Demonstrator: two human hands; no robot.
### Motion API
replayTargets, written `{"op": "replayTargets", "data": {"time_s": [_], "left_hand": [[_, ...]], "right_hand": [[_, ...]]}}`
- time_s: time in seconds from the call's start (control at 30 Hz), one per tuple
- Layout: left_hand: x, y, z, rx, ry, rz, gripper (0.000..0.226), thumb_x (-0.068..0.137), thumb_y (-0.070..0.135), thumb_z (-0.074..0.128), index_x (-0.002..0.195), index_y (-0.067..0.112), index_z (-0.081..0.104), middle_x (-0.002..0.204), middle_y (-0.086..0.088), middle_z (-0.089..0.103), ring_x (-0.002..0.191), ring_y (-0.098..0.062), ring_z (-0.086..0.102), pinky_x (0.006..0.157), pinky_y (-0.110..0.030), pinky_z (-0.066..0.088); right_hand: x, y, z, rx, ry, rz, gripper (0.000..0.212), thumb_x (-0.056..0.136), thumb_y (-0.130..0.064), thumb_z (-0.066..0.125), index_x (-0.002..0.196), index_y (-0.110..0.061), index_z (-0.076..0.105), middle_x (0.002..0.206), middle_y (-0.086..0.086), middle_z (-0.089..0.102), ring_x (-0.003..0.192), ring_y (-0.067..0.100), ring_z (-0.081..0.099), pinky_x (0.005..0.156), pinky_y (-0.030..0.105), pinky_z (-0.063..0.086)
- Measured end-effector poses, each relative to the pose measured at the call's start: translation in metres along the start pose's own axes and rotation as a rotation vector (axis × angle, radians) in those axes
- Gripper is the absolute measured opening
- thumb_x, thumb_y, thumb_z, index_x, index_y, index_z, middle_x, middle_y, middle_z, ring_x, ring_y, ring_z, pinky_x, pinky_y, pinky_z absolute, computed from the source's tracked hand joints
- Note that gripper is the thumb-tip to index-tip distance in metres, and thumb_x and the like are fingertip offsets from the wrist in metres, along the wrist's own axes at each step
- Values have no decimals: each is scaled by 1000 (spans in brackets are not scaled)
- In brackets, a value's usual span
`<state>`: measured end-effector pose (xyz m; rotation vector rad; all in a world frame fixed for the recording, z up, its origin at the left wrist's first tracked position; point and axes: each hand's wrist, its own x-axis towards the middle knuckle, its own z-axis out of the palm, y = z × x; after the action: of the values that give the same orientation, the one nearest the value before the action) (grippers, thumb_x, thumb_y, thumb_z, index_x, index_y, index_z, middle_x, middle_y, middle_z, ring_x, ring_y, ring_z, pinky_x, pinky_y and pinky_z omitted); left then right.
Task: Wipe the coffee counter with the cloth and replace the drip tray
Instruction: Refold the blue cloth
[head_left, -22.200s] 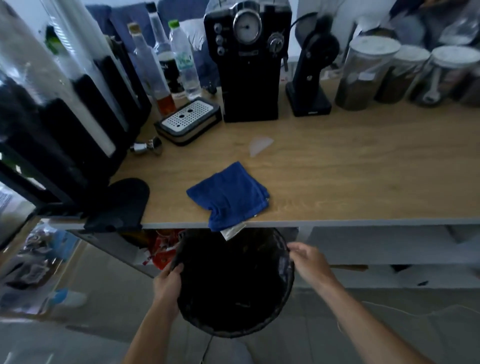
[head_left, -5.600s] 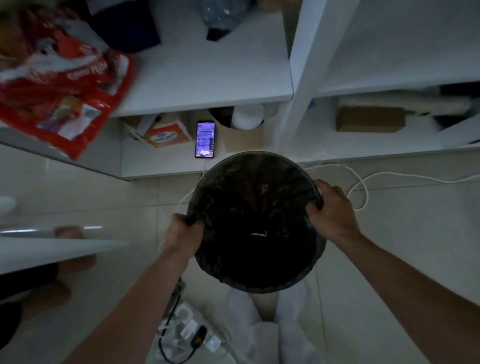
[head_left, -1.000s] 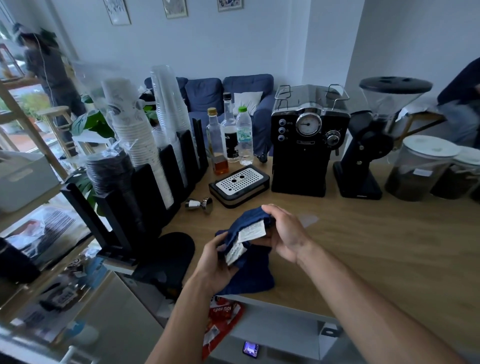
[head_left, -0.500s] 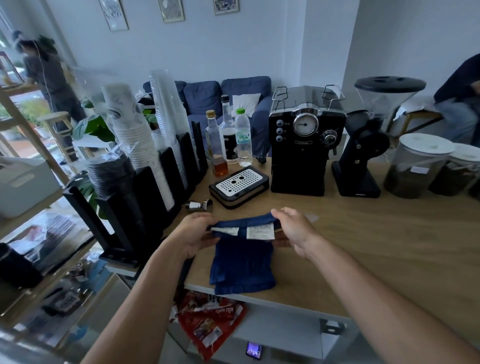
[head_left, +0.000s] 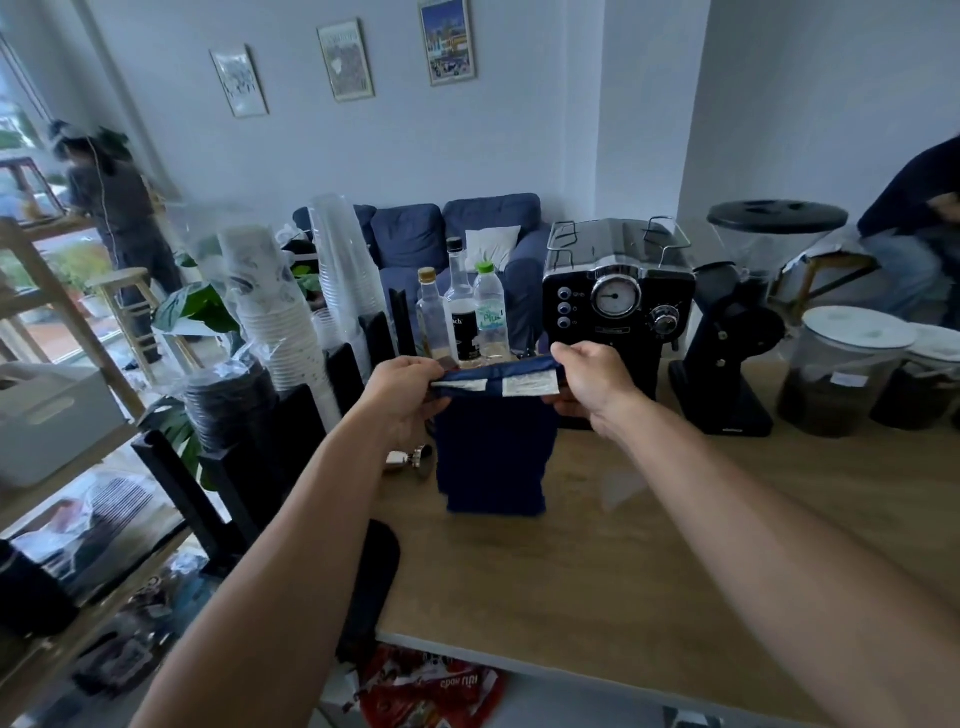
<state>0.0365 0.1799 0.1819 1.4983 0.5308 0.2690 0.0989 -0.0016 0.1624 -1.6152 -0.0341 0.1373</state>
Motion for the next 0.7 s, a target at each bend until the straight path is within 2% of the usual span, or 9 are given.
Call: {"op": "replayTargets", "data": {"time_s": [0.13,0.3,0.4,0.47,0.57,0.7], "left_hand": [[-9,-2,-1,-4,-21,14,14,92,7,57,78,10,59,77,-8,59,61,-14,57,43,-18,52],[-35,-26,-10,-92,-35,-123,15,91,8,54,87,5,68,78,-10,65,48,-13,61,41,-19,51],[-54,-51,-24,-59,-171,-185,26,93,2,44,97,8,70,88,-11,68,52,-11,65,45,-18,53],[-66,-71,-35,-7,-299,-211,35,93,-5,40,108,12,66,94,-11,71,63,-11,70,49,-18,54],[-82,-98,-47,42,-431,-214,37,93,-9,45,114,17,61,98,-5,74,76,-15,71,56,-20,55],[-99,-122,-46,185,-398,-90,29,89,-3,58,112,15,59,92,1,76,76,-12,71,58,-19,53]], "right_hand": [[-9,0,-5,-12,6,-14,22,94,-27,52,75,-15,51,69,7,61,45,17,58,43,24,44],[-40,27,-17,-45,-7,41,19,93,-26,55,80,-13,54,71,8,59,51,17,56,43,26,45],[-63,47,-29,-70,-36,102,9,93,-20,55,89,-12,55,75,6,58,46,12,57,43,25,45],[-76,60,-35,-67,-64,139,4,92,-16,54,91,-15,58,80,5,59,53,13,57,44,25,46],[-92,73,-47,9,-178,212,18,93,-11,47,88,-14,64,81,7,63,63,16,60,50,25,47],[-109,86,-65,67,-388,292,32,87,4,37,101,-9,62,92,11,66,78,18,61,63,28,49]]}}
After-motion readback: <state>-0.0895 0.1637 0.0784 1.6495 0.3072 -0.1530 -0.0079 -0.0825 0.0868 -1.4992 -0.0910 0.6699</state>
